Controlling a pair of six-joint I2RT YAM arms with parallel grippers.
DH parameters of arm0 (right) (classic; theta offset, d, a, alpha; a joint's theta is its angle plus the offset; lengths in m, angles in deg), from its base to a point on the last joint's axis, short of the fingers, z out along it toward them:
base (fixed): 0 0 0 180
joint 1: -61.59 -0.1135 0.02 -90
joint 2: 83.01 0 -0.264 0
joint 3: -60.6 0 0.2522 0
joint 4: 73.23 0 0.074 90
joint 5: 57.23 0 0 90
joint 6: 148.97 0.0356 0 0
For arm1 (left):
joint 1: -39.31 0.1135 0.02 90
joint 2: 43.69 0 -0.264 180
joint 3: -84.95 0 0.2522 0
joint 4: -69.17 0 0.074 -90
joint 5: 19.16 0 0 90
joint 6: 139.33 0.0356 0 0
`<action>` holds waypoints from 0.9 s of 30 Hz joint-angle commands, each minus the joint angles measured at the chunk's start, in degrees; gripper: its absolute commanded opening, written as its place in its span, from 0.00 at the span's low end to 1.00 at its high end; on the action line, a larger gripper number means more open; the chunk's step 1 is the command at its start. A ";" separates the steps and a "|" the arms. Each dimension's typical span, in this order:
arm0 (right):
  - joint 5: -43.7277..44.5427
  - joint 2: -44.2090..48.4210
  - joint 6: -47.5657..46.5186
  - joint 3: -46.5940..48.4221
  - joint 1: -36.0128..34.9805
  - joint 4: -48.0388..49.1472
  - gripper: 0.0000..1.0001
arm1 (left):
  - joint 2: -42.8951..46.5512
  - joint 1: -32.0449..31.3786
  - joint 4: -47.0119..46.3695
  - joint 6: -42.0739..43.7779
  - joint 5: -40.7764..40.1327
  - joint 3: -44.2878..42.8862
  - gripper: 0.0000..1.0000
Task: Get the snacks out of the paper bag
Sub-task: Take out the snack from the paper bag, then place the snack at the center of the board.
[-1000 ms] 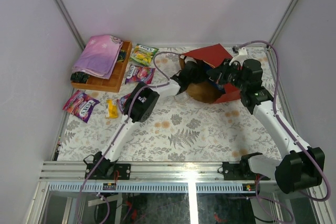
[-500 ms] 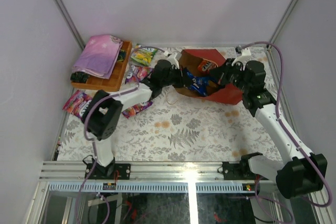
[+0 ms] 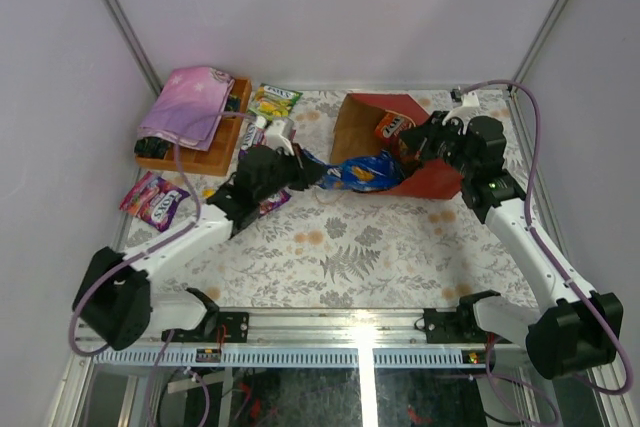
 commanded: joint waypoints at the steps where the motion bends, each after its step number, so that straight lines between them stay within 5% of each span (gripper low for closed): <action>1: 1.70 0.79 1.16 -0.17 0.25 3.63 0.00 | 9.14 3.18 3.01 3.31 -11.20 2.30 0.00; 8: 5.93 1.82 -0.22 2.34 0.33 0.47 0.00 | 11.87 10.96 4.57 3.46 -10.77 3.12 0.00; 17: 22.25 5.26 2.34 3.50 3.06 -6.11 0.00 | 4.66 11.58 5.27 4.65 -4.51 -11.94 0.00; 27: 24.86 5.90 3.38 3.00 6.93 -8.81 0.00 | 3.61 11.58 7.49 4.92 -1.50 -26.00 0.00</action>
